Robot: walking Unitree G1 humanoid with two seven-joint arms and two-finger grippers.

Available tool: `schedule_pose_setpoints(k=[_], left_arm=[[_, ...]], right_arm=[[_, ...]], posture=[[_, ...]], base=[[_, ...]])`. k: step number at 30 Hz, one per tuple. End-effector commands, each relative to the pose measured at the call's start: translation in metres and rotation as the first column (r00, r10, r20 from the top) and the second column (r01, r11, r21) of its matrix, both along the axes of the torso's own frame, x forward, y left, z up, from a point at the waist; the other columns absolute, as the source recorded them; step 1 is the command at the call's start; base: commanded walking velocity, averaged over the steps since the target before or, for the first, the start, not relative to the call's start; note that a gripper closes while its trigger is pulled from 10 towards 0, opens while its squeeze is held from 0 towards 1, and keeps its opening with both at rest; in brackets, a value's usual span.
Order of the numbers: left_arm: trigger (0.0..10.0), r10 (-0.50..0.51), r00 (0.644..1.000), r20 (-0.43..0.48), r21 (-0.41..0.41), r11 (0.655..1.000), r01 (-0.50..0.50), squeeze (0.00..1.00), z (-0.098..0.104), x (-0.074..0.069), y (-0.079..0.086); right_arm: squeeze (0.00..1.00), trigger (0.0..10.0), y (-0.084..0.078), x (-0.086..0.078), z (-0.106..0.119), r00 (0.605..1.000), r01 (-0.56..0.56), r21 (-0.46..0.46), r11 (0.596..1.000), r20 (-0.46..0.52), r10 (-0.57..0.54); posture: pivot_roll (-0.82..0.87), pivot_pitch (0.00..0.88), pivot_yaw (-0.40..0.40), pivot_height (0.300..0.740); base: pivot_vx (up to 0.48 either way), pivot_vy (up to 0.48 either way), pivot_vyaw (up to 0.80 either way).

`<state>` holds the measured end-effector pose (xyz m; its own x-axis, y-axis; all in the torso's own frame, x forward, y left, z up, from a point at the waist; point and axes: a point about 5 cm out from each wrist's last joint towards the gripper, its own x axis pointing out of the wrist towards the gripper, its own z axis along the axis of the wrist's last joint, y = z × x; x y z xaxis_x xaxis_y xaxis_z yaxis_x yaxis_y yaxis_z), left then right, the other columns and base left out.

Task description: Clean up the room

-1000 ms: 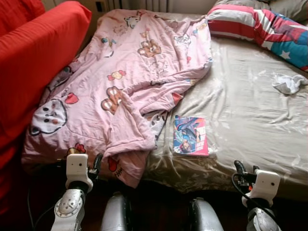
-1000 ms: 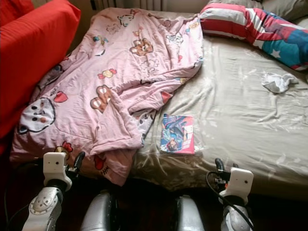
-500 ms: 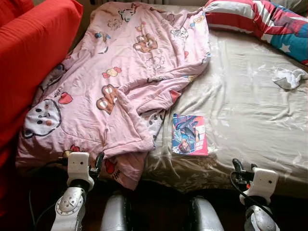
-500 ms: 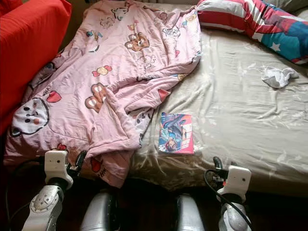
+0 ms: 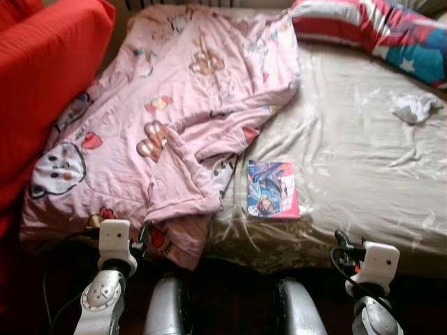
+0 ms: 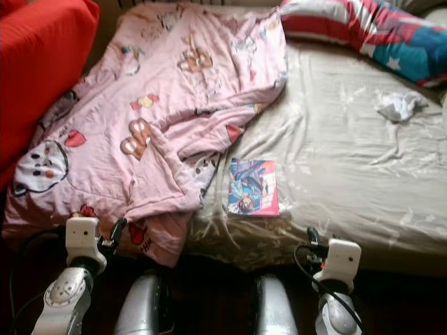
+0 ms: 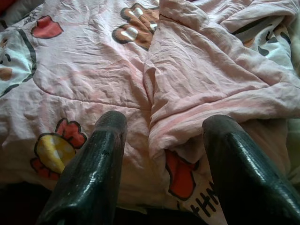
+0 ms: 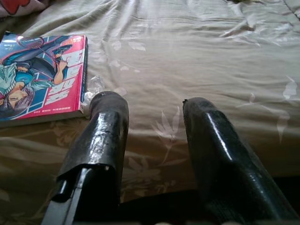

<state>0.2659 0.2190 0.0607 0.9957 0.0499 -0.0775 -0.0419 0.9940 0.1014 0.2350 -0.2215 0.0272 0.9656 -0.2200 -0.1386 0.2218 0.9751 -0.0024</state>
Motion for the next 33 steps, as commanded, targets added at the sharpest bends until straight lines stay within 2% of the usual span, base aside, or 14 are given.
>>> schedule_pose_setpoints(k=[1,13,22,33], left_arm=[[10.0,0.002,1.0,-0.023,-0.01,1.0,-0.002,0.0,-0.004,-0.003,0.001],[10.0,0.012,0.999,-0.042,-0.022,1.0,-0.013,0.0,-0.007,-0.005,0.001],[10.0,0.002,0.999,-0.044,-0.021,1.0,-0.003,0.0,-0.005,-0.002,0.001],[10.0,-0.005,0.999,-0.032,-0.015,1.0,0.005,0.0,-0.001,0.004,0.001]], right_arm=[[0.0,10.0,0.001,-0.005,-0.006,1.0,0.005,0.006,1.0,-0.024,-0.005],[0.0,10.0,0.0,-0.008,-0.012,0.999,0.009,-0.008,1.0,-0.051,-0.009],[0.0,10.0,0.002,-0.008,-0.017,0.997,0.0,-0.009,1.0,-0.072,0.0],[0.0,10.0,0.006,0.001,-0.02,0.997,-0.004,-0.002,1.0,-0.081,0.004]], posture=[[-0.06,0.217,0.033,0.593],[-0.06,0.223,0.032,0.593],[-0.05,0.224,0.036,0.593],[-0.03,0.208,0.044,0.593]], base=[[0.0,0.0,0.0],[0.0,0.0,0.0],[0.307,0.0,0.0],[0.319,0.0,0.0]])
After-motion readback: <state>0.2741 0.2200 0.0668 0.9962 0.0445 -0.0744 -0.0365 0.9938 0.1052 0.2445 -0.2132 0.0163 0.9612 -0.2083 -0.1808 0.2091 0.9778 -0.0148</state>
